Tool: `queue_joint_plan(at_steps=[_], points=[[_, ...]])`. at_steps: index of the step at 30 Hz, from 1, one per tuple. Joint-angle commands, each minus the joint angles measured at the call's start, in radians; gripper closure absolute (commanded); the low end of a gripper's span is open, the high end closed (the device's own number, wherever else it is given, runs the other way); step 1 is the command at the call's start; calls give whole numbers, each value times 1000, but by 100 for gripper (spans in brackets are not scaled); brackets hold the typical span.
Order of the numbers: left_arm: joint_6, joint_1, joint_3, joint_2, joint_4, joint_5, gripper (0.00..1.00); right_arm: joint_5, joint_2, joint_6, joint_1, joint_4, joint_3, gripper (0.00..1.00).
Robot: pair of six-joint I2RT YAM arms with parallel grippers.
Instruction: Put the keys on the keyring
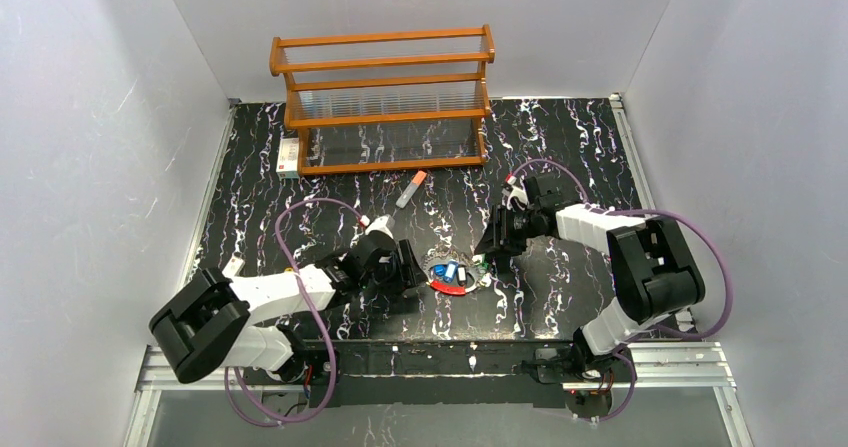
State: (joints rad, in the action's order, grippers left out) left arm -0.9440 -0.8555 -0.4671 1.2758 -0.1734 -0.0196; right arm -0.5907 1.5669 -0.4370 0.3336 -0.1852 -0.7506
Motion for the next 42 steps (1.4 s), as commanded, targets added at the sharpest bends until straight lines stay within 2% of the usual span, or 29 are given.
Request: queue_joint_plan(at_steps=[1, 8, 17, 27, 34, 42], points=[[-40, -7, 10, 35, -60, -9, 46, -31, 24, 26, 1, -26, -28, 52], [10, -5, -84, 165, -45, -63, 52, -34, -14, 19, 3, -44, 27, 61], [171, 7, -275, 292, 139, -151, 54, -7, -63, 22, 4, -80, 51, 61], [231, 41, -394, 380, 181, -167, 55, 103, -123, 59, 29, -169, 14, 60], [225, 42, -378, 307, 271, -145, 54, 128, -120, 63, 52, -194, 15, 60], [70, 32, -190, 99, 264, -77, 55, 127, -30, 36, 121, -161, 0, 60]])
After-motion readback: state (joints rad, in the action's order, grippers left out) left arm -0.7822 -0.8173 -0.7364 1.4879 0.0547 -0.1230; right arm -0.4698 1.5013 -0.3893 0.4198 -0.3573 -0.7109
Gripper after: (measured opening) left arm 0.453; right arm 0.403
